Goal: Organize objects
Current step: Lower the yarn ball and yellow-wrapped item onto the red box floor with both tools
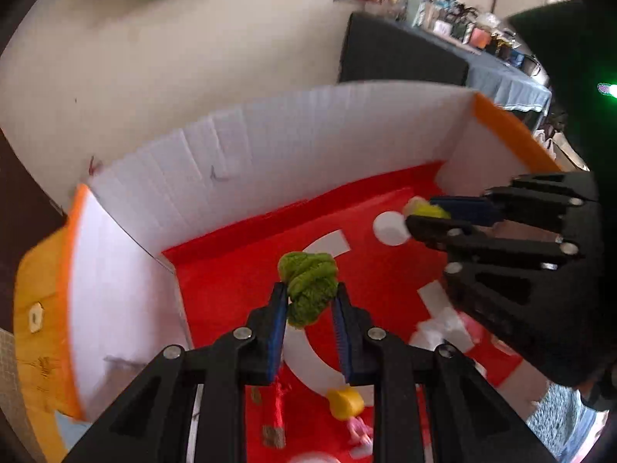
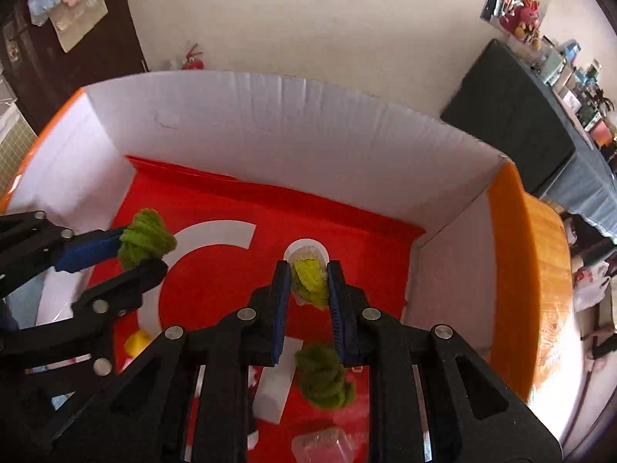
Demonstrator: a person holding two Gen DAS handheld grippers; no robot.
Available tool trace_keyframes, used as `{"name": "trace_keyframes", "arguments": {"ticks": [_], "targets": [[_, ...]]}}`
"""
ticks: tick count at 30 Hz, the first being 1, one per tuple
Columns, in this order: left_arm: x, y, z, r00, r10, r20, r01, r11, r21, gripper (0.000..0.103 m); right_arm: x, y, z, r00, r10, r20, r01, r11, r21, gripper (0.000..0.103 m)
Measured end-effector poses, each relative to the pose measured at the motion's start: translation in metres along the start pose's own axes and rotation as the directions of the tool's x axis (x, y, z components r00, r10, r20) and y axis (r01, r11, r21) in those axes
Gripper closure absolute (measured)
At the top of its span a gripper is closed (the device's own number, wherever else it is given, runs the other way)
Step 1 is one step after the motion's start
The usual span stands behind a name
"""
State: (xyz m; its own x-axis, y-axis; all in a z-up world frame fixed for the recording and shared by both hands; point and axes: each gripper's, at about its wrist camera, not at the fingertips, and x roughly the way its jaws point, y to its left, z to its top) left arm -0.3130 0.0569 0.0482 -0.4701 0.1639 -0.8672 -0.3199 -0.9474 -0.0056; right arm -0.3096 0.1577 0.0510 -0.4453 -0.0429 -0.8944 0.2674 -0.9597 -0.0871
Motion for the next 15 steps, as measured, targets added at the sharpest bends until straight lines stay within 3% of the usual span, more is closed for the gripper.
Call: {"name": "trace_keyframes", "arguments": {"ticks": [15], "targets": [[0.03, 0.003, -0.007, 0.998, 0.01, -0.064, -0.012, 1.0, -0.029, 0.078, 0.021, -0.007, -0.013, 0.997, 0.025, -0.074, -0.021, 0.999, 0.045, 0.085]]}}
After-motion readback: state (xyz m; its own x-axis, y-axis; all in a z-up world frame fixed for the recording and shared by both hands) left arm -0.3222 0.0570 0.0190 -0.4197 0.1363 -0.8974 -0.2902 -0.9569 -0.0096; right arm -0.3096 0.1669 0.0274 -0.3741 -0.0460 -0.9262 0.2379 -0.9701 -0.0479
